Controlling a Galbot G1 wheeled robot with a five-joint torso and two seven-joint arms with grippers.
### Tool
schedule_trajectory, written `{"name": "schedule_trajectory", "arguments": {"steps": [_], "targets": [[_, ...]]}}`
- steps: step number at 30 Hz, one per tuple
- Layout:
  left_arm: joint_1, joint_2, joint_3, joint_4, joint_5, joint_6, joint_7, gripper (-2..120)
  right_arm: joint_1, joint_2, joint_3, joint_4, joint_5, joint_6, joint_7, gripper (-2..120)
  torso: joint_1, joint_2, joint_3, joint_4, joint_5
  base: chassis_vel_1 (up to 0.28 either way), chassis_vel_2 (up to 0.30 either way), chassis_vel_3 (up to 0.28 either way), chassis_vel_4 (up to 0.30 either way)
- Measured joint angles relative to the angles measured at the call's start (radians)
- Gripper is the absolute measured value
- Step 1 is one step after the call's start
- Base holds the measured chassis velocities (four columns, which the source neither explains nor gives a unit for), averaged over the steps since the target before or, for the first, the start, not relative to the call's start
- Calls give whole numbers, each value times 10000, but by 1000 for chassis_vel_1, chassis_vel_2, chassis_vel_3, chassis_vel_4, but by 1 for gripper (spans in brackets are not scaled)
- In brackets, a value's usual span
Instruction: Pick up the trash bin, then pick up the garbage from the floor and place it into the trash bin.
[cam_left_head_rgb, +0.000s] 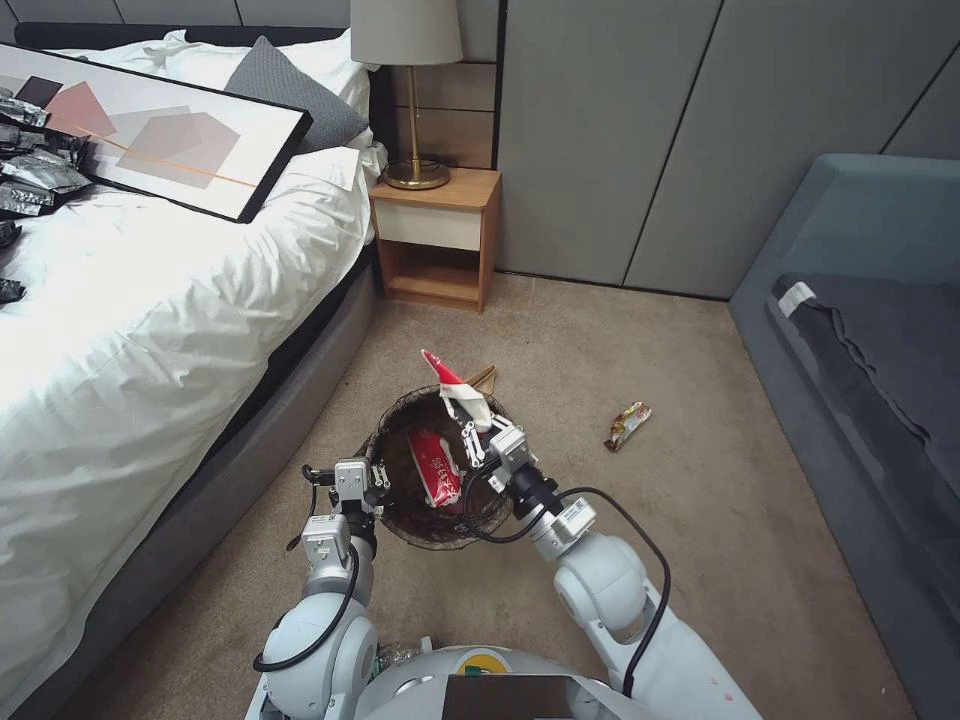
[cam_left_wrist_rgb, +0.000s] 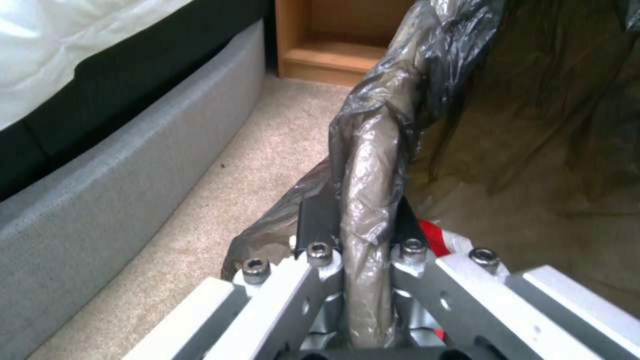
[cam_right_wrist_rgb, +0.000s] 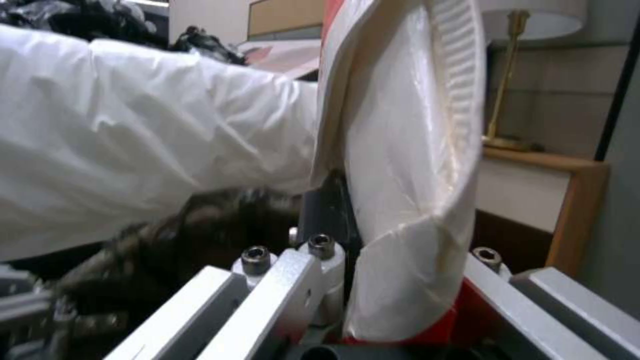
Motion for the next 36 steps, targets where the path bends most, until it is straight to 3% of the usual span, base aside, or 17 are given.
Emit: {"name": "schedule_trajectory", "arguments": {"steps": [18, 27, 28, 36], "targets": [[-123, 27, -35, -25, -152, 85, -35, 0, -54, 179, -466, -1258, -201, 93, 356, 1, 0, 0, 0, 0, 0, 0, 0, 0, 0], [-137, 32, -37, -26, -185, 85, -29, 0, -63, 188, -446, -1348, -278, 86, 370, 32, 0, 0, 0, -1, 1, 0, 0, 0, 0], [-137, 35, -46, -27, -190, 85, -29, 0, -65, 190, -445, -1348, -279, 87, 374, 39, 0, 0, 0, 0, 1, 0, 0, 0, 0], [-142, 46, -88, -29, -206, 85, -29, 0, -70, 201, -439, -1348, -298, 87, 391, 63, 0, 0, 0, 0, 0, 0, 0, 0, 0]]}}
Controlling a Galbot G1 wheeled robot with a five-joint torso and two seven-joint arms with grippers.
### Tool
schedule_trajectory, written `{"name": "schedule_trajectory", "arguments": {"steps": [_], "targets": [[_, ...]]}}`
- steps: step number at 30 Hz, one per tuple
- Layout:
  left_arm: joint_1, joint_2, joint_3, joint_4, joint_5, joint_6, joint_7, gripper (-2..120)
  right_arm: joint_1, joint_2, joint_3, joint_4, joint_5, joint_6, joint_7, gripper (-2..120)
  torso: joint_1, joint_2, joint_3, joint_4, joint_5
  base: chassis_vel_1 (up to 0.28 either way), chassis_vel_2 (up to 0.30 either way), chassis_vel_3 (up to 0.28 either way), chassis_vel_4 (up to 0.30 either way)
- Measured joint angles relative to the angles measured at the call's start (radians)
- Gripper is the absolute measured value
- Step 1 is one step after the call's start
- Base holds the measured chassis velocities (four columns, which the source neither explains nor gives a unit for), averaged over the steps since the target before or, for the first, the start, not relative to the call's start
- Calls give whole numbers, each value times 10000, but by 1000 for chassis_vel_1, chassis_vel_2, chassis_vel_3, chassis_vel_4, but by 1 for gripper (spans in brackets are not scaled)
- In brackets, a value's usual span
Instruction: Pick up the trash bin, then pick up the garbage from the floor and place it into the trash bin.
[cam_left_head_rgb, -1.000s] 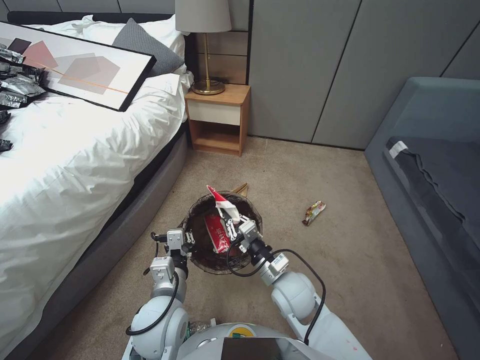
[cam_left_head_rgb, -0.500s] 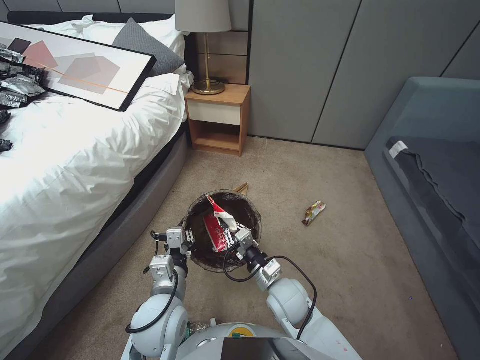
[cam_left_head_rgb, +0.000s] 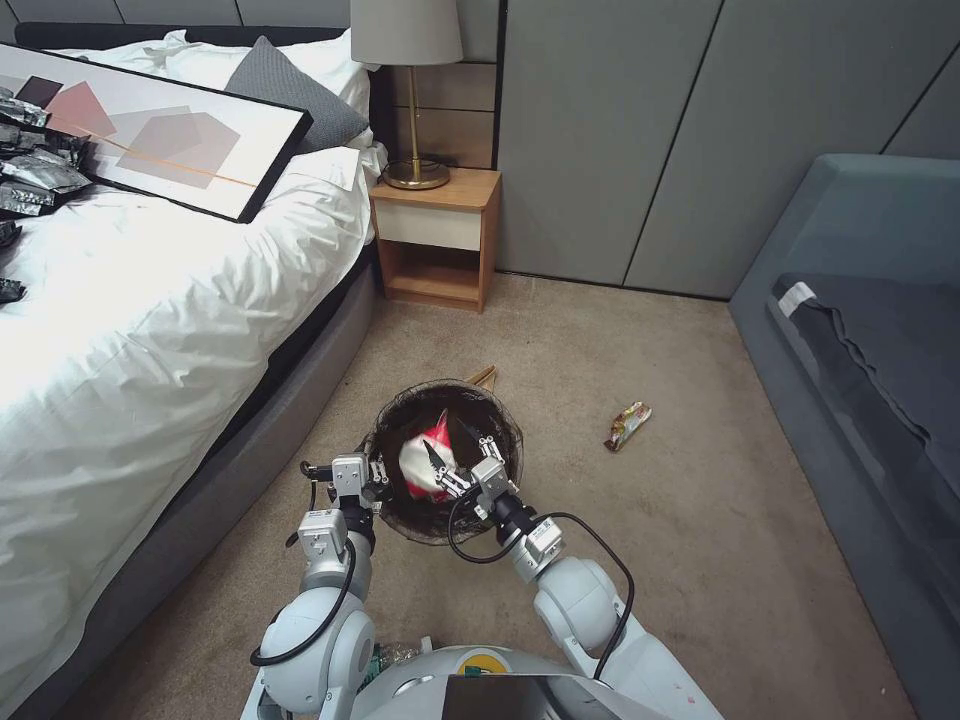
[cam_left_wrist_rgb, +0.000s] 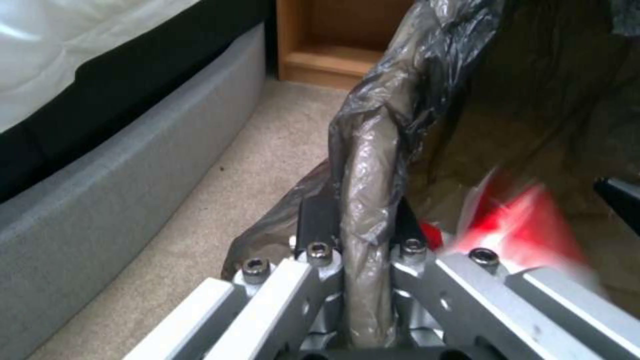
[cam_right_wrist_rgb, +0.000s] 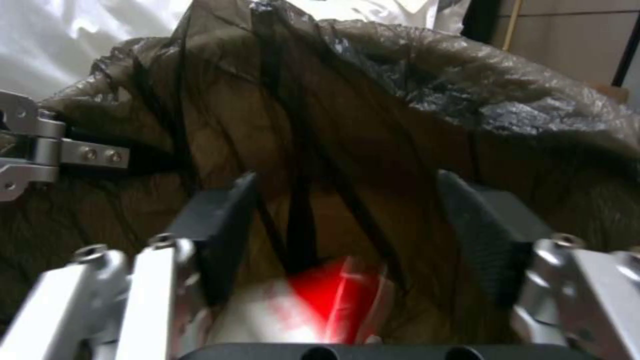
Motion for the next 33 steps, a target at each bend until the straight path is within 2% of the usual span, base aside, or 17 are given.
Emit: {"name": "schedule_trajectory", "arguments": {"steps": [1, 2, 4, 5, 7, 9, 27, 30, 33], "targets": [[0, 0, 0, 0, -1, 0, 0, 0, -1, 0, 2, 0, -3, 0, 1, 69, 0, 0, 0, 0, 0, 0, 0, 0, 0], [0, 0, 0, 0, -1, 0, 0, 0, -1, 0, 2, 0, -3, 0, 1, 69, 0, 0, 0, 0, 0, 0, 0, 0, 0], [-1, 0, -1, 0, -2, 0, 0, 0, -4, 0, 4, 1, -6, 0, 3, 80, 0, 0, 0, 0, 0, 0, 0, 0, 0], [-1, 0, -1, 0, -2, 0, 0, 0, -4, 0, 4, 1, -6, 0, 3, 80, 0, 0, 0, 0, 0, 0, 0, 0, 0], [-7, -1, 1, 0, -6, 0, 2, 0, -8, 0, 14, 0, -10, 0, 7, 95, 0, 0, 0, 0, 0, 0, 0, 0, 0], [-11, -7, 6, 0, -6, 0, 2, 0, -15, 0, 27, -4, -13, 1, 19, 99, 0, 0, 0, 0, 0, 0, 0, 0, 0], [-17, -12, -4, -10, -2, 20, 2, 0, -78, -42, 152, 144, -28, 1, 98, 100, 0, 0, 0, 0, 0, 0, 0, 0, 0], [-16, -8, -20, -15, -2, 22, 2, 0, -121, -41, 231, 405, -27, 1, 108, 100, 0, 1, 0, 0, 1, 0, 0, 0, 0], [-17, 0, -76, 48, 5, 13, 3, 0, -341, -27, 656, 1498, -18, 9, 275, 100, 0, 1, 0, 0, 0, 0, 0, 0, 0]]}}
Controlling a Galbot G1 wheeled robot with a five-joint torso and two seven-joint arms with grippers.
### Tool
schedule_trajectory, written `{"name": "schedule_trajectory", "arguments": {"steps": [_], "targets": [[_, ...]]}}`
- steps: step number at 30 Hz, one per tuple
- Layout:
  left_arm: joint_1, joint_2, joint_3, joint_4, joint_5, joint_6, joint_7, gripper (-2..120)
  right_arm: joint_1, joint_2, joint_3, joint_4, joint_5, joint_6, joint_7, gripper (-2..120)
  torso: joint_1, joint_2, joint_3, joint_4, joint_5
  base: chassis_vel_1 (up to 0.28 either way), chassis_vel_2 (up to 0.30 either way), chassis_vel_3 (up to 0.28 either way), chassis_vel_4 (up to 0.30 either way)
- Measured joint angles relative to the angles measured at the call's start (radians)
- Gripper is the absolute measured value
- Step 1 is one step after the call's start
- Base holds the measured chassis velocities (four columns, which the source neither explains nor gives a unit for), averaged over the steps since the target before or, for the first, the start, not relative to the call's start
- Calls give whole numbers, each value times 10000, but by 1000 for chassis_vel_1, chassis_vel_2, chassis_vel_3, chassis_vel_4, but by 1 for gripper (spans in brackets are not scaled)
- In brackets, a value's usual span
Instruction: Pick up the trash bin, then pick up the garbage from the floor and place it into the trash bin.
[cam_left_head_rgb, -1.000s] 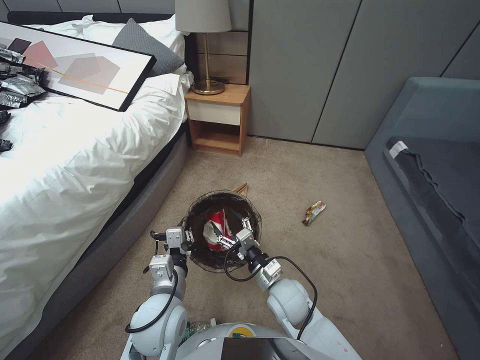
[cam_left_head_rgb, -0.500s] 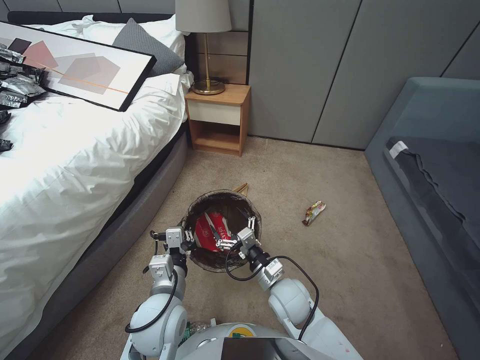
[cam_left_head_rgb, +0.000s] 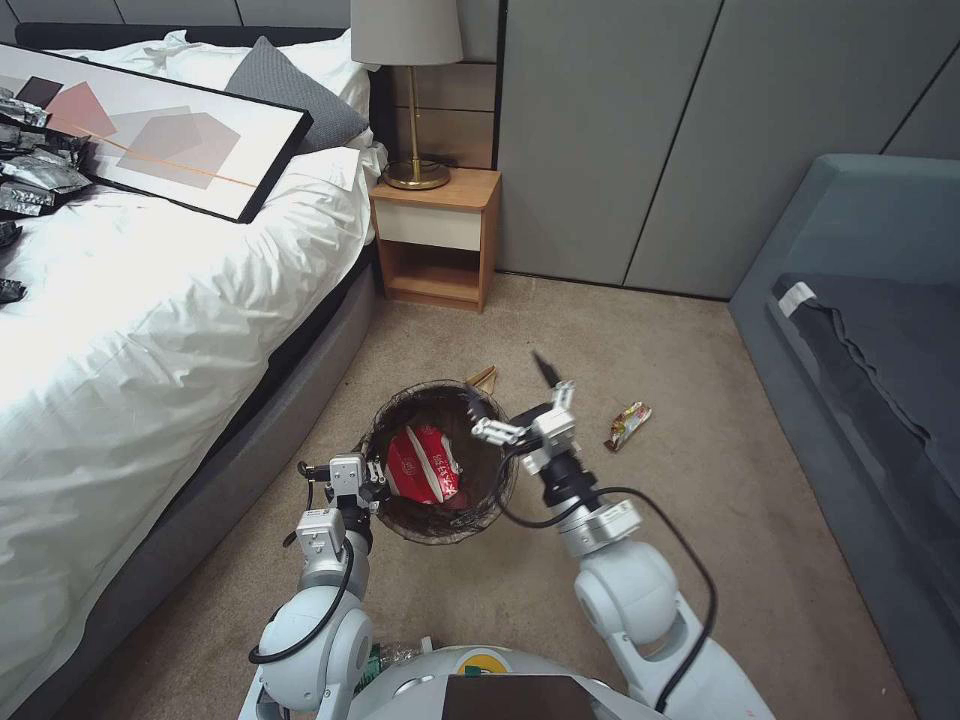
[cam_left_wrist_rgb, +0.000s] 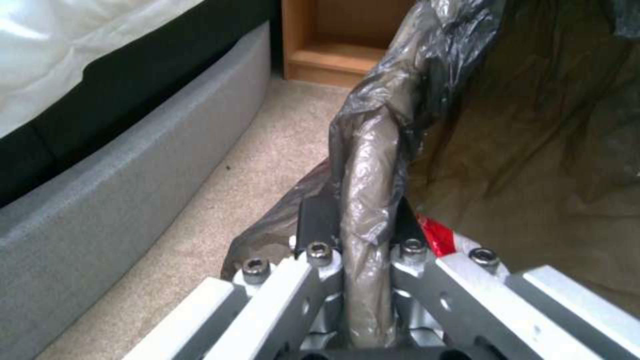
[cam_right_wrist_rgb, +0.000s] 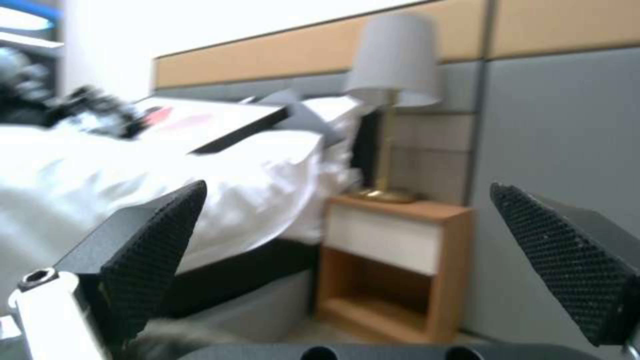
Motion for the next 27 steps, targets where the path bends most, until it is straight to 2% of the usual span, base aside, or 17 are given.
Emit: {"name": "schedule_trajectory", "arguments": {"steps": [3, 6, 12, 17, 21, 23, 26, 27], "targets": [[-6, 4, -14, 18, 0, -1, 0, 0, -119, 10, 283, 572, 33, 1, 178, 100, 0, 0, 0, 0, 1, 0, 0, 0, 0], [-45, 8, -45, 48, -23, -9, 1, 0, -470, 23, 1092, 1773, 309, -8, 1008, 100, 0, 0, 0, -1, 0, 0, 0, 0, 0], [-44, 25, -155, 12, -83, -18, -1, 0, -1017, 232, 1699, 2047, 577, 228, 1746, 100, 0, 0, 0, -1, 1, 0, 0, 0, 0], [-36, 39, -266, -14, -142, -42, -3, 0, -1388, 538, 2918, 1713, 502, 792, 2041, 100, 0, 0, 0, 0, 1, 0, 0, 0, 0], [-56, 38, -309, -14, -168, -49, -5, 0, -1648, 668, 3487, 1464, 484, 1090, 2169, 100, 0, 0, 0, 0, 1, 0, 0, 0, 0], [-99, 29, -301, -15, -190, -49, -6, 0, -1876, 810, 4194, 893, 438, 1569, 2172, 100, 0, 0, 0, -1, 2, 0, 0, 0, 0], [-108, 31, -301, -14, -201, -49, -7, 0, -2024, 921, 4556, 406, 525, 1806, 2188, 100, 0, 0, 0, -1, 1, 0, 0, 0, 0], [-109, 35, -310, -14, -211, -49, -9, 0, -2099, 1015, 4795, -93, 581, 2039, 2190, 100, 0, 0, 0, 0, 0, 0, 0, 0, 0]]}}
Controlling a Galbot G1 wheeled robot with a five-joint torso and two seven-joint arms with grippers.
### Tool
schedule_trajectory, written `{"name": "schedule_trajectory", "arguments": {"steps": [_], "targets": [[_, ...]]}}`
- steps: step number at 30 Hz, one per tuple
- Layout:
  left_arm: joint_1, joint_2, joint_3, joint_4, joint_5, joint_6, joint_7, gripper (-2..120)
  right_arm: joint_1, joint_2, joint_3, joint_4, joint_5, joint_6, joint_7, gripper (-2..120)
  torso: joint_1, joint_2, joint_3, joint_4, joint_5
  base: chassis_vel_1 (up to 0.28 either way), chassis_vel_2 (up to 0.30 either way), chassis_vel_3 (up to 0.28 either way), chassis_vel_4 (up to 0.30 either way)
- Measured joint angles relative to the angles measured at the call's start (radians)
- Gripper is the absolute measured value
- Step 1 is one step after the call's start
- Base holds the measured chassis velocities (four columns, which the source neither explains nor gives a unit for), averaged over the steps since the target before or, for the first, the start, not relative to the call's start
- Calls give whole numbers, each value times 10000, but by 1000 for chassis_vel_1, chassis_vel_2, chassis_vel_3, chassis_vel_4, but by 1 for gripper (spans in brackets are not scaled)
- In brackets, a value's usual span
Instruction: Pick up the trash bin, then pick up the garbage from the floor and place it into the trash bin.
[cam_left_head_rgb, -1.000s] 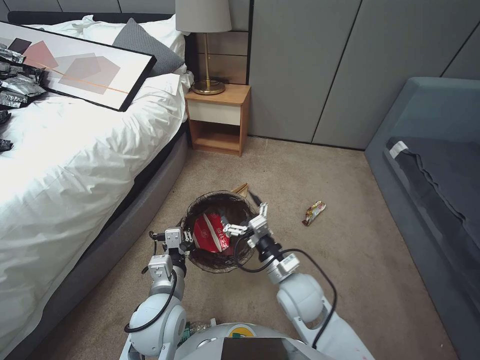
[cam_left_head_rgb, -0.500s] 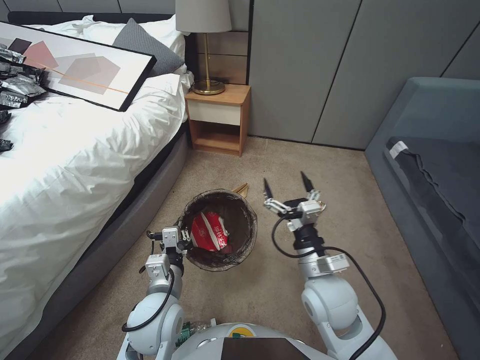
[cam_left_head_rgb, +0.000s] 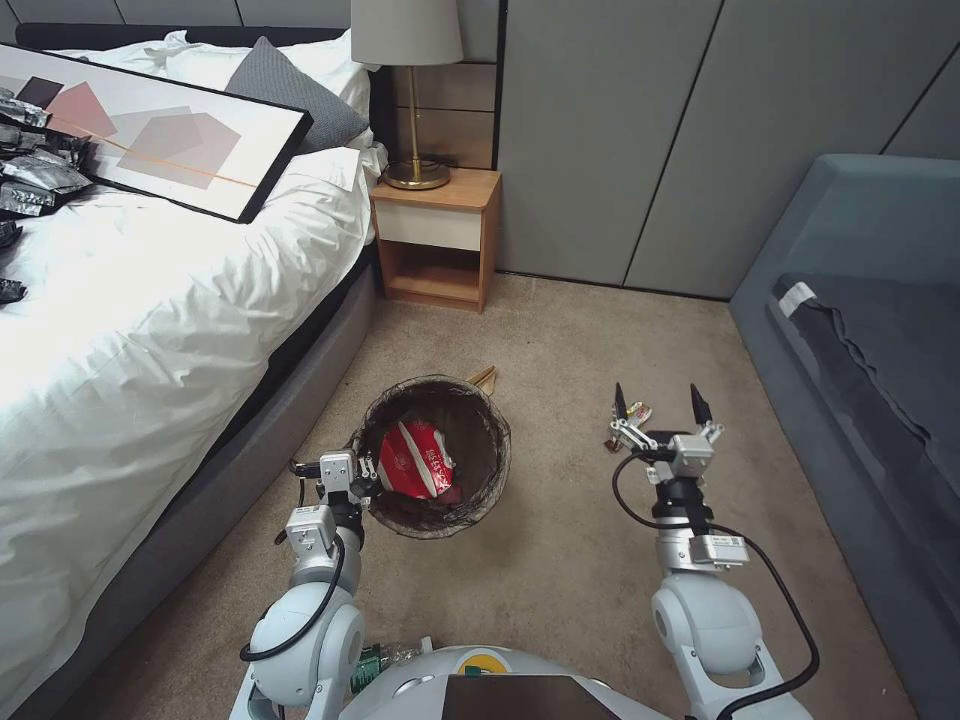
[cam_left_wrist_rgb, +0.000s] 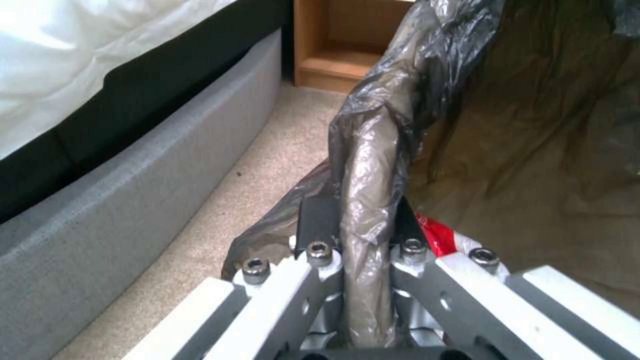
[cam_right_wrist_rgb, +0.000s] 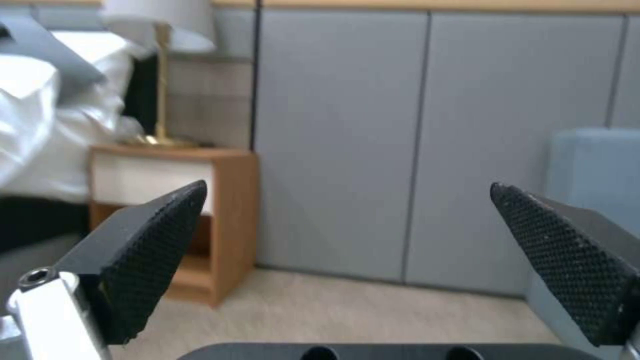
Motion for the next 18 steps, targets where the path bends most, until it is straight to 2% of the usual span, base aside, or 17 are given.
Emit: {"name": "schedule_trajectory", "arguments": {"steps": [5, 18], "targets": [[-8, -2, -24, 0, -14, 0, -3, 0, -121, 123, 203, -589, 154, 277, -5, 100, 0, 0, 0, 0, 0, 0, 0, 0, 0], [-8, -15, -44, 12, -17, 0, -7, 0, -141, 164, 371, -691, 415, 309, -176, 100, 0, 0, 0, 0, 0, 0, 0, 0, 0]]}}
